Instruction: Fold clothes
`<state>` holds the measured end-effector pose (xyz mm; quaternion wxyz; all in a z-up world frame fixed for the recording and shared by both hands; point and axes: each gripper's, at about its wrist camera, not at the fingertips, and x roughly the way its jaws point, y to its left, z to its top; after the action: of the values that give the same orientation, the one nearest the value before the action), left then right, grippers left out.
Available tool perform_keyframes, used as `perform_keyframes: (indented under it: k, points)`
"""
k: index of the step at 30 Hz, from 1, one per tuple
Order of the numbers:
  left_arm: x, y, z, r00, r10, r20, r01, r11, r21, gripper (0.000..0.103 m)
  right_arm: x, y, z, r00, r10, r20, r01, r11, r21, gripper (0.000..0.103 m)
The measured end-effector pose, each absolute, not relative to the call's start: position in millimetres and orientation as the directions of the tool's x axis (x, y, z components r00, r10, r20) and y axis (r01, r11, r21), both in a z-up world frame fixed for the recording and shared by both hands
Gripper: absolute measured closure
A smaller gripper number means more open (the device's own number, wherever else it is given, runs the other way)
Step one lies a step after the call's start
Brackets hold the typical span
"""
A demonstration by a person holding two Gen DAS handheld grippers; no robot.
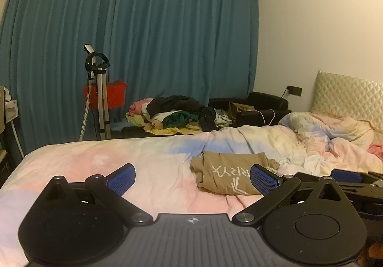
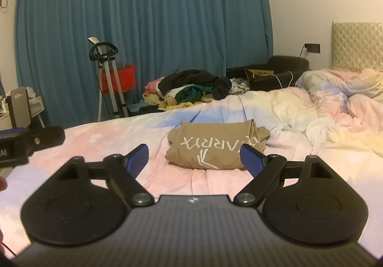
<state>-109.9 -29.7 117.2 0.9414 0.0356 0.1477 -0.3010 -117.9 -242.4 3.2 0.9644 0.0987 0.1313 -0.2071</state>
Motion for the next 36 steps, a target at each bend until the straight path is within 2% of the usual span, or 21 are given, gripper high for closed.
perform_keyframes:
  k: [23, 36]
  points:
    - [-94, -34, 71, 0.755, -0.548, -0.36, 0.571, 0.819, -0.05, 0.0, -105, -242, -20, 0.876, -0.376, -0.301, 0.433, 0.888, 0.152, 0.018]
    - [-103, -27, 76, 0.758, -0.567, -0.323, 0.584, 0.81, -0.051, 0.0, -103, -240, -23, 0.871, -0.38, -0.312, 0.438, 0.888, 0.142, 0.018]
